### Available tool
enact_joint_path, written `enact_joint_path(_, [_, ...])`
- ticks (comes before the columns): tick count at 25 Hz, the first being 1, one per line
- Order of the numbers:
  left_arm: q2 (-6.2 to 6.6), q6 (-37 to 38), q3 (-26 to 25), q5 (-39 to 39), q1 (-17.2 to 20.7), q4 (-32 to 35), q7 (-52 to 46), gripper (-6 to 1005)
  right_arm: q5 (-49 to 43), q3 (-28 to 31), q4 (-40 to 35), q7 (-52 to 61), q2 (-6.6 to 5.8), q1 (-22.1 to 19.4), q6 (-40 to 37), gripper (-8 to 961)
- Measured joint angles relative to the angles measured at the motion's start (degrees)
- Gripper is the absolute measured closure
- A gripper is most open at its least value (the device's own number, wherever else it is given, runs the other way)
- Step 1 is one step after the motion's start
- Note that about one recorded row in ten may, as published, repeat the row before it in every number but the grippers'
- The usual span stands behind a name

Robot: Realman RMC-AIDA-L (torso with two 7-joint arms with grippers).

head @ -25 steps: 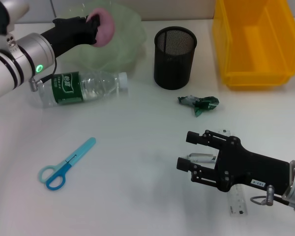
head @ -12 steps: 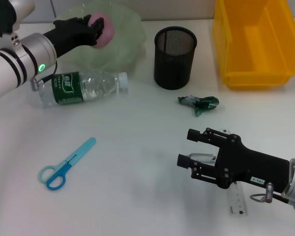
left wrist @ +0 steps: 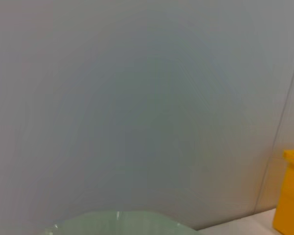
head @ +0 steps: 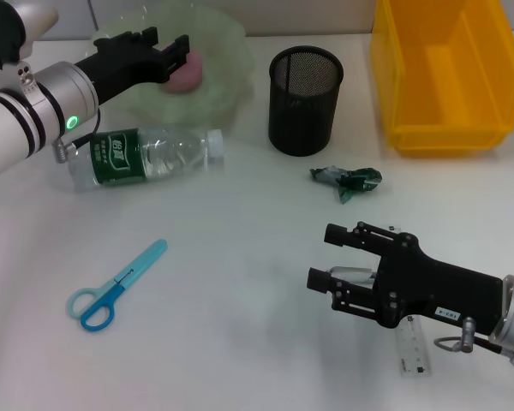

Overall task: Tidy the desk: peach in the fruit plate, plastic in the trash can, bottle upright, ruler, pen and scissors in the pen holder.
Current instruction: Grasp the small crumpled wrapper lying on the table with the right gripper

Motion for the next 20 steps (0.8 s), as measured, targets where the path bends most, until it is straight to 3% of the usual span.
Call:
enact_joint_path(6, [0.09,6.42,-0.07,0.0,1.65,0.33,0.0,481,0.0,0.06,0.29,0.0,0.0,-0.11,-0.02,239])
enact_joint_path(7, [0.38,11.82,-0.08,0.02,2.93,0.52,-0.01,481,0.39,0.14,0.36,0.01,0.0,-0.28,-0.02,239])
enact_joint_path(9, [0.52,13.69,-0.09,0.04,3.47,0.53,0.02,480,0.91,0.15,0.47,0.01,0.0,-0.41,-0.03,239])
enact_joint_path(14, [1.52,27.64,-0.1,1.69,8.18,1.45,0.55,478,2.92,0.59,0.77,0.01,-0.23,-1.49,-0.45,239])
enact_joint_path(17, [2.94,39.38,-0.14,5.24,12.61,3.65,-0.08,478,2.96,1.03,0.52,0.01,-0.37,-1.86,-0.51,240])
enact_joint_path(20, [3.64,45.9,-0.07,7.09,14.54,4.64,-0.18,461,2.99,1.52,0.43,0.17,-0.43,-1.77,-0.5,240])
